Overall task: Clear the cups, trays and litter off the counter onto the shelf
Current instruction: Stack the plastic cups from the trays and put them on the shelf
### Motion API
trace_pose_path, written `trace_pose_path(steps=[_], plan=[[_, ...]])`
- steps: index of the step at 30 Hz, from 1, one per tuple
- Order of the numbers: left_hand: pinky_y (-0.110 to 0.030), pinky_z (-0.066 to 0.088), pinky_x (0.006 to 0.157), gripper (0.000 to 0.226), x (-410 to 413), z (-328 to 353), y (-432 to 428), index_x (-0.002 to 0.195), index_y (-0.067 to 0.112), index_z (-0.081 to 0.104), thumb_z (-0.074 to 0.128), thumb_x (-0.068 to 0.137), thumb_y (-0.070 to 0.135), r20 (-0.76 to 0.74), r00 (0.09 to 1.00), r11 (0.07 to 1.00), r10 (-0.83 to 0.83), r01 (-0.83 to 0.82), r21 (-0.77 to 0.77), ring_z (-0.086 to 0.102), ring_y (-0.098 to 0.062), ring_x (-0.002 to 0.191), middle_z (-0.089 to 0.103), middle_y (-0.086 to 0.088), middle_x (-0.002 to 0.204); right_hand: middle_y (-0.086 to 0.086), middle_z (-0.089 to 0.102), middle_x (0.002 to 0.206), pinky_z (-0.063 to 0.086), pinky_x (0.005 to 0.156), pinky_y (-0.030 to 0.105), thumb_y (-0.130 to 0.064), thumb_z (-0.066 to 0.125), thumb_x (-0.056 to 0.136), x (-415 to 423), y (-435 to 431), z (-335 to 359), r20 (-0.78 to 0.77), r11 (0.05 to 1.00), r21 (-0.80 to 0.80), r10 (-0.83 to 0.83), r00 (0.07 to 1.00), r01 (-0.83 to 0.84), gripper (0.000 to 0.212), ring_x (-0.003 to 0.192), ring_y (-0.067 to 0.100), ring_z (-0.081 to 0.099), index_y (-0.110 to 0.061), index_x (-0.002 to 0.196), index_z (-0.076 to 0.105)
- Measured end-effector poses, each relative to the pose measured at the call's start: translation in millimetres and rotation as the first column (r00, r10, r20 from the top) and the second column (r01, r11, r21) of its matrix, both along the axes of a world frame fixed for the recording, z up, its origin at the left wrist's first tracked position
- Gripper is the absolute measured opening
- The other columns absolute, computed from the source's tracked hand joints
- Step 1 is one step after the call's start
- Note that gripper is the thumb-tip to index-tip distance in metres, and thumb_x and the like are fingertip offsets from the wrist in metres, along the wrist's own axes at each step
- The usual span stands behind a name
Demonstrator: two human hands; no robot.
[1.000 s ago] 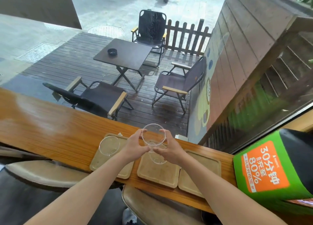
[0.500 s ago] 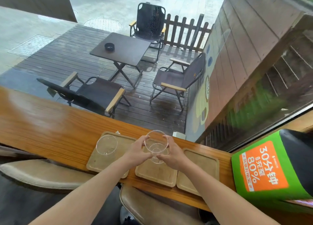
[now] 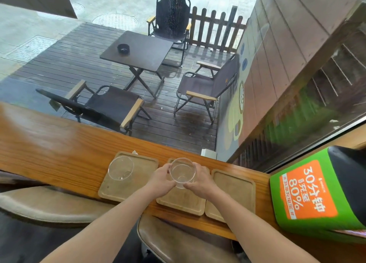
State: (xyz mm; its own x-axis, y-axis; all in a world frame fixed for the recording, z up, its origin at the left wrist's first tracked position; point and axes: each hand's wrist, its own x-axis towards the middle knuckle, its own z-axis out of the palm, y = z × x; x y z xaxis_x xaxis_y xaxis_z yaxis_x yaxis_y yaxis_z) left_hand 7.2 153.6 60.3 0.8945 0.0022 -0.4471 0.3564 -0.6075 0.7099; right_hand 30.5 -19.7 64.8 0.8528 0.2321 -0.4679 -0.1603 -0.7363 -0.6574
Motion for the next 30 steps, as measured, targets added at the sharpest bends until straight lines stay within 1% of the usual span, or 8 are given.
trace_pose_path(steps=[4,8,14,17,21,24,26,30], plan=[[-0.026,0.044,0.093,0.064,-0.1,-3.3,-0.8,0.143,0.019,0.044,0.072,0.086,0.017,-0.016,1.0,1.0,0.0,0.001,0.017,0.054,-0.017,0.121,0.058,0.0,0.132,0.002,0.042,0.142,0.034,0.107,0.036,-0.03,0.08,0.077,1.2,-2.2,-4.4,-0.023,1.0,-0.024,0.007,1.0,-0.008,0.083,0.135,0.022,0.036,-0.026,0.146,0.034],[-0.027,0.045,0.095,0.071,0.5,-3.6,0.0,0.149,0.018,0.036,0.07,0.087,0.016,-0.037,0.999,0.999,-0.007,0.008,0.031,0.052,-0.022,0.126,0.053,-0.004,0.139,0.007,0.03,0.157,0.032,0.114,0.041,-0.036,0.077,0.081,1.3,-2.8,-6.1,-0.067,0.997,-0.074,0.005,0.998,-0.01,0.097,0.143,0.026,0.031,-0.021,0.156,0.019],[-0.024,0.043,0.091,0.066,3.8,2.1,6.6,0.147,0.016,0.039,0.068,0.088,0.015,-0.018,1.0,0.999,-0.023,0.024,0.034,0.052,-0.019,0.121,0.053,-0.004,0.136,0.008,0.027,0.156,0.033,0.111,0.038,-0.037,0.076,0.081,10.6,0.2,-4.0,-0.016,0.996,-0.088,0.0,1.0,-0.001,0.097,0.142,0.026,0.031,-0.021,0.156,0.017],[-0.024,0.042,0.087,0.061,7.0,10.1,18.4,0.144,0.015,0.042,0.067,0.088,0.013,0.013,1.0,1.0,-0.006,0.005,0.017,0.051,-0.016,0.114,0.054,-0.003,0.128,0.007,0.029,0.153,0.035,0.107,0.034,-0.035,0.075,0.082,18.7,8.3,-0.4,0.048,0.997,-0.08,-0.01,0.999,0.014,0.092,0.139,0.024,0.036,-0.02,0.155,0.022],[-0.023,0.045,0.073,0.047,4.3,20.2,46.4,0.131,0.016,0.051,0.066,0.087,0.01,0.057,0.996,0.997,0.071,-0.073,0.028,0.058,-0.017,0.09,0.058,-0.001,0.1,0.006,0.041,0.145,0.04,0.102,0.031,-0.033,0.073,0.084,29.3,34.7,6.0,0.105,0.997,-0.069,0.024,0.994,-0.017,0.077,0.13,0.023,0.044,-0.018,0.15,0.036],[-0.015,0.04,0.062,0.035,-5.1,22.2,72.4,0.119,0.016,0.057,0.067,0.086,0.012,0.1,0.985,0.985,0.141,-0.15,0.081,0.055,-0.007,0.075,0.057,0.004,0.083,0.005,0.049,0.136,0.042,0.098,0.03,-0.034,0.072,0.085,29.8,64.7,7.5,0.128,0.993,-0.07,0.107,0.986,-0.099,0.068,0.122,0.021,0.05,-0.018,0.144,0.043],[-0.013,0.035,0.061,0.035,-13.2,21.7,88.5,0.117,0.018,0.057,0.069,0.085,0.015,0.114,0.977,0.975,0.179,-0.192,0.112,0.054,-0.003,0.075,0.059,0.005,0.081,0.003,0.052,0.133,0.047,0.096,0.031,-0.037,0.072,0.086,25.4,85.2,7.1,0.127,0.988,-0.06,0.149,0.981,-0.143,0.066,0.117,0.019,0.053,-0.019,0.143,0.045],[-0.018,0.04,0.064,0.036,-28.0,17.7,116.2,0.117,0.022,0.056,0.07,0.085,0.017,0.091,0.969,0.963,0.231,-0.241,0.122,0.057,-0.008,0.081,0.062,0.002,0.086,-0.003,0.058,0.116,0.049,0.085,0.027,-0.039,0.074,0.085,17.7,119.7,4.6,0.109,0.97,-0.059,0.24,0.965,-0.234,0.061,0.1,0.013,0.055,-0.022,0.137,0.049]])
